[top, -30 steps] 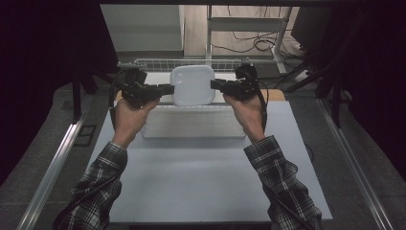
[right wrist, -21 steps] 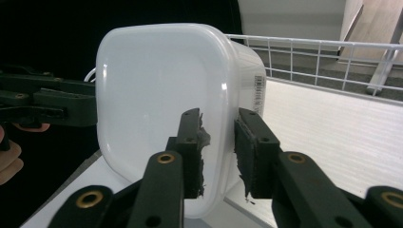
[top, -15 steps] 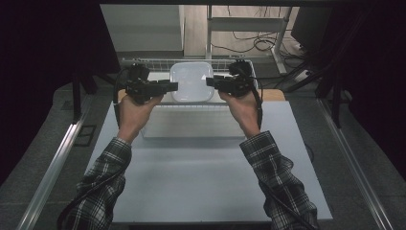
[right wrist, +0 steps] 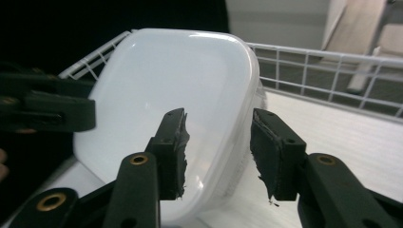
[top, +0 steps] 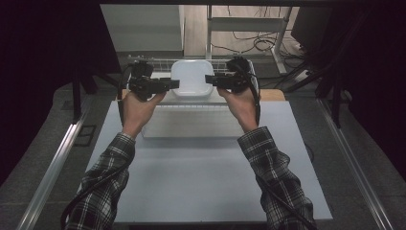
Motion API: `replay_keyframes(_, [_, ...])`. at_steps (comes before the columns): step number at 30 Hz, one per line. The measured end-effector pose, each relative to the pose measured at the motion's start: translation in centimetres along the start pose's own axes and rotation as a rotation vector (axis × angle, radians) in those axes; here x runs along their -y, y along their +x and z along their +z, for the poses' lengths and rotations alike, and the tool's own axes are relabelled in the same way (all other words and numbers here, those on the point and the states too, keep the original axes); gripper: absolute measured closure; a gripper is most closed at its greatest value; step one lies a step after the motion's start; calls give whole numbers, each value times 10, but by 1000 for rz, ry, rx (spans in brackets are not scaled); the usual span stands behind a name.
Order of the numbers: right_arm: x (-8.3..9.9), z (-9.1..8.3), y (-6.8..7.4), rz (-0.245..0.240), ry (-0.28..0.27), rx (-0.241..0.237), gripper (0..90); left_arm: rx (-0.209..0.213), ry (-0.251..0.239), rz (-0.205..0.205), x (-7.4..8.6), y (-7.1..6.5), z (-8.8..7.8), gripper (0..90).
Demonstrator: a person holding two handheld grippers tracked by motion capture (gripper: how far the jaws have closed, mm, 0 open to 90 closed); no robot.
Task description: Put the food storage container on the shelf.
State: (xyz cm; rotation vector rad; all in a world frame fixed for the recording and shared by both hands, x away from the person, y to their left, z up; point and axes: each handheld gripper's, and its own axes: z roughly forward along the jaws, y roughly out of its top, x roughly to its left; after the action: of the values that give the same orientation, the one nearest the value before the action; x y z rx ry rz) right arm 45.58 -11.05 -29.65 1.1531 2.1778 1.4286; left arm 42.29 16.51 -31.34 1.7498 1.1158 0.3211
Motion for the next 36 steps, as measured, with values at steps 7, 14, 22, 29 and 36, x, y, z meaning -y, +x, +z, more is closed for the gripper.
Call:
replay_keyframes(7, [-1, 7, 3, -50, 1, 67, 542, -75, -10, 30, -8, 2, 8, 470])
replay_keyframes(14, [-3, 10, -2, -18, -5, 82, 517, -100, -26, 35, -9, 5, 10, 388])
replay_keyframes(22, [3, -2, -2, -47, -57, 9, 246, 28, -56, 58, -2, -3, 0, 224])
replay_keyframes(29, [20, -6, 5, -118, -23, -24, 81, 62, -19, 124, 16, -12, -2, 76])
replay_keyframes(36, [33, -10, 11, -169, -6, -25, 39, 89, -12, 174, 34, -16, -2, 49])
